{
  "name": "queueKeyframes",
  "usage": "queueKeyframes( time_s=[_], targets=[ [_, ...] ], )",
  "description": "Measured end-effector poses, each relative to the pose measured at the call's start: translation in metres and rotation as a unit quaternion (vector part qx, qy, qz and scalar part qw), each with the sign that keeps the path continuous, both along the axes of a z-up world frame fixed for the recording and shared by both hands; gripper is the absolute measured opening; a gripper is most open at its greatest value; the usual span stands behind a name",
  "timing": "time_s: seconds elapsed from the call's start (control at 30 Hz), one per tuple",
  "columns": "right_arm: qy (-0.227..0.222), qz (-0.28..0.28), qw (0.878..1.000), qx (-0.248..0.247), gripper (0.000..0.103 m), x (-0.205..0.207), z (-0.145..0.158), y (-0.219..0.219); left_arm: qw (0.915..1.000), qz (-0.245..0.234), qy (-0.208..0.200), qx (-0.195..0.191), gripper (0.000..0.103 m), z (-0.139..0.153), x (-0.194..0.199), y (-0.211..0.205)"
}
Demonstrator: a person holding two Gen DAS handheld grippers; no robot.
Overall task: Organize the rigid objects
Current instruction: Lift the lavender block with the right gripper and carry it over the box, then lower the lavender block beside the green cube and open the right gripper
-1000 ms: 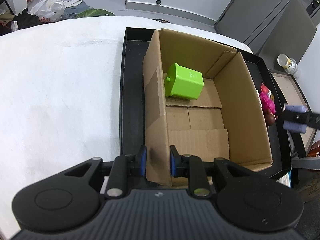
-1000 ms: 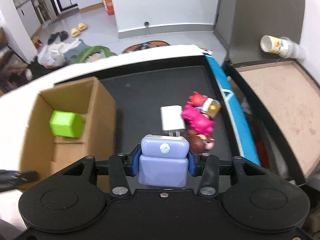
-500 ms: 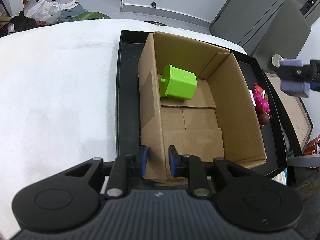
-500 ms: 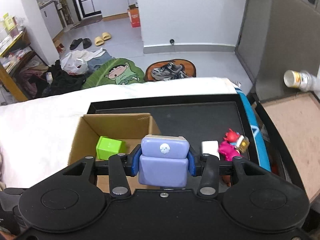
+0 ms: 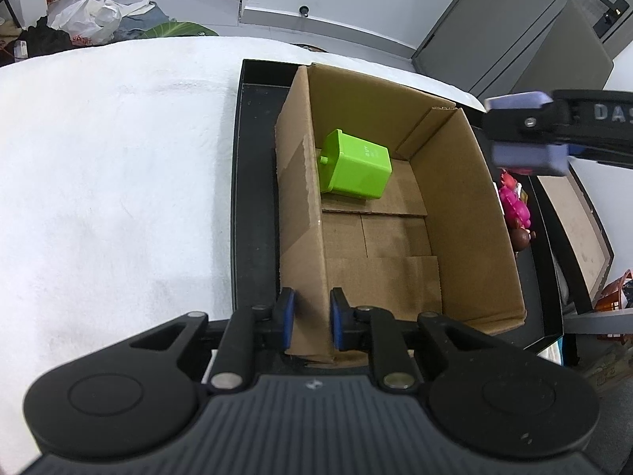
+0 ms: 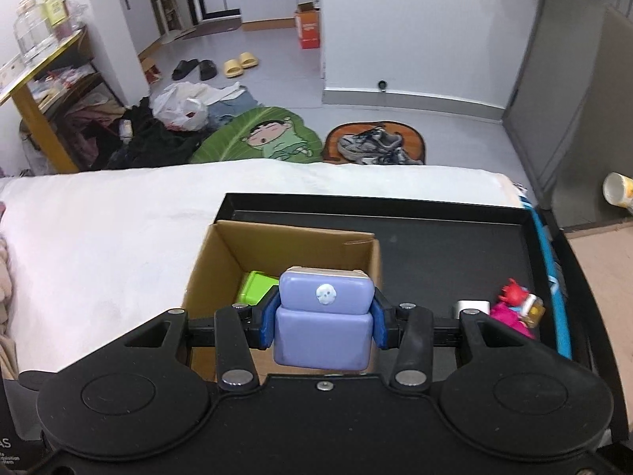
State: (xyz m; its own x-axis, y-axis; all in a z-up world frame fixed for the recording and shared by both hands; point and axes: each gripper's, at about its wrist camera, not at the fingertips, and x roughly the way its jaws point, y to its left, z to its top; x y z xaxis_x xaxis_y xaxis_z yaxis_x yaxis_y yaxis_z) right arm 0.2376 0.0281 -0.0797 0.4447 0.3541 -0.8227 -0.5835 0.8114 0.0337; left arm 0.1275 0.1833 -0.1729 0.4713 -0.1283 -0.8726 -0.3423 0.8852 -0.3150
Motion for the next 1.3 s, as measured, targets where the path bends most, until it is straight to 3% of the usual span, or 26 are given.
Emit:
queueKeyframes(
  time_s=[0.63,1.3],
  targets=[
    [-0.016,0.051,0.997,-0.062,0.044,-0.013,-0.038,0.036,1.0,0.0,-0.005,-0.006,0.018,0.001,-0.003,0.002],
    [-0.042,0.051,0.989,-0.133,0.044,-0.003,-0.068,0.056,1.0,-0.009,-0.001,0.0,0.018,0.0,0.0,0.001]
  ],
)
